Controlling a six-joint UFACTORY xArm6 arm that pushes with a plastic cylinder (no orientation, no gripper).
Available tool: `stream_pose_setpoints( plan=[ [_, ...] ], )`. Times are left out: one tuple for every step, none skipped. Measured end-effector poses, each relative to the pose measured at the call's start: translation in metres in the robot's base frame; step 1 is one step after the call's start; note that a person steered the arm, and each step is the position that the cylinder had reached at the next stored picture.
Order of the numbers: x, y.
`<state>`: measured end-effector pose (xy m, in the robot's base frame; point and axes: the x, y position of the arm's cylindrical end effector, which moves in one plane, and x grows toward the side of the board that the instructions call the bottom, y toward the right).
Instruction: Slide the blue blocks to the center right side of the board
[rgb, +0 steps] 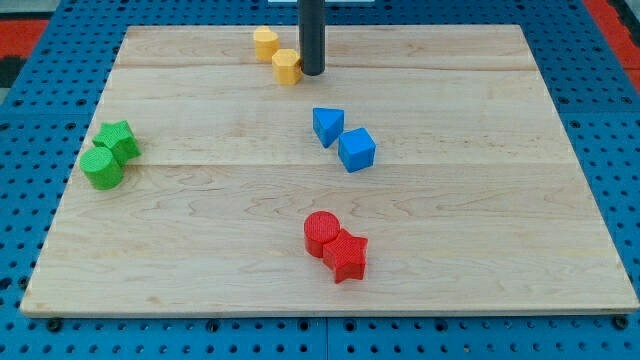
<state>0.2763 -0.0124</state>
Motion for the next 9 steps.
stream_pose_setpoints(
  plan=[
    [0.028,0.029],
    [0.065,0.006],
    [0.11,-0.041],
    [0.127,0.028],
    [0.111,0.128],
    [0.11,0.096],
    [0.103,0.042],
    [0.081,0.061],
    [0.06,0.138]
  ],
)
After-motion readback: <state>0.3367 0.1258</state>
